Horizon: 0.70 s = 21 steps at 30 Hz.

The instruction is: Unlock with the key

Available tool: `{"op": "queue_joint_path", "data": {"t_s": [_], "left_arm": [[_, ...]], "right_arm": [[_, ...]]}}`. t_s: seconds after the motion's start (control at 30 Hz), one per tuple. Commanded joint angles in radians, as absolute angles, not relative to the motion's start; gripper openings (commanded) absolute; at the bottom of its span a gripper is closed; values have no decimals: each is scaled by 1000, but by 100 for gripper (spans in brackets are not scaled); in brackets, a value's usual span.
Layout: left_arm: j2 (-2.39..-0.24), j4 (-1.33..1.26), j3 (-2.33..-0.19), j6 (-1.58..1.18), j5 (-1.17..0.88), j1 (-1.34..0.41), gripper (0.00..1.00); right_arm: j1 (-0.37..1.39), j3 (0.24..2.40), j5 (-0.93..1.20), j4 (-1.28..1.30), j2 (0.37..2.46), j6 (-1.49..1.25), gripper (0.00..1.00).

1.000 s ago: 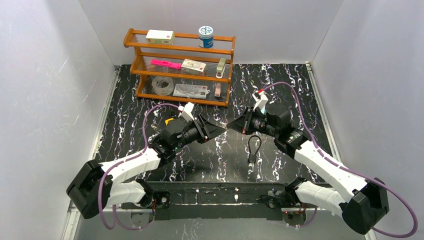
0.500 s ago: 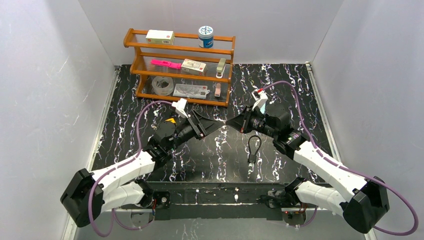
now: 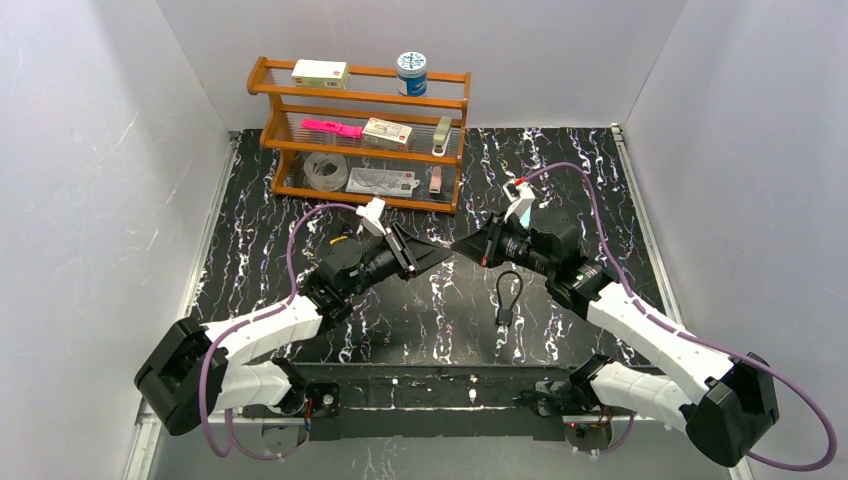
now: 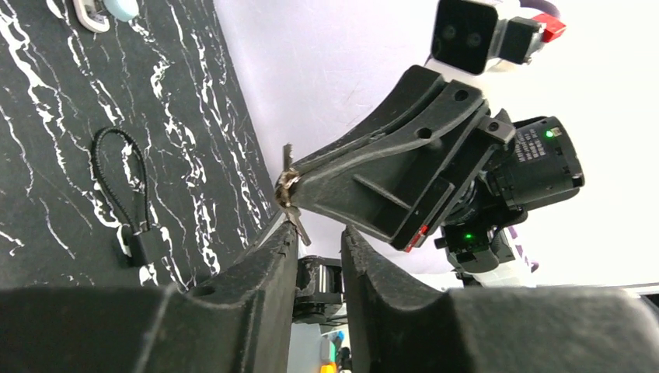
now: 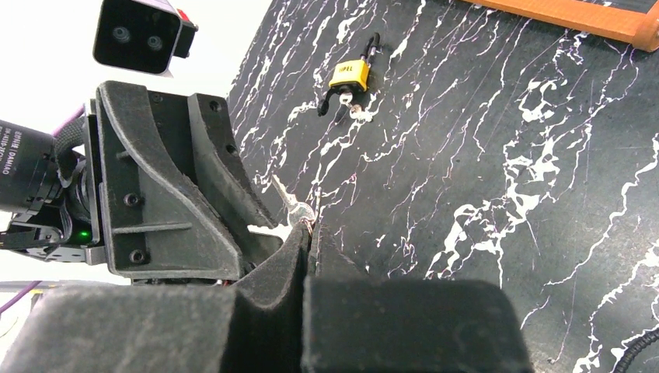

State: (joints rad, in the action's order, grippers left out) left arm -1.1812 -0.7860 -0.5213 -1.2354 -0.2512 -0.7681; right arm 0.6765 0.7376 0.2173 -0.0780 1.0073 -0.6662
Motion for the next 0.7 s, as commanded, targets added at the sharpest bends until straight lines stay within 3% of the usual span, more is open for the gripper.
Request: {"op": "queue_joint_path", "data": {"t_s": [0.0,0.23,0.5,0.67], "left_arm": [[-1181,-850,-555,-1257,-267,-770,24],[-1184,-850,-542,-1262,-267,-770,14],[-1191,-859,-521,-1330,-227,-761,35],[-1202,-873,-524,-1370,-235,-761,23]], "right_arm": [[682,727,229,-112,989,-666,1],[681,732,228,-112,985,-665,1],[683,727,235,-112,976,-657,1],[682,721,245,-127,972,-668,1]]}}
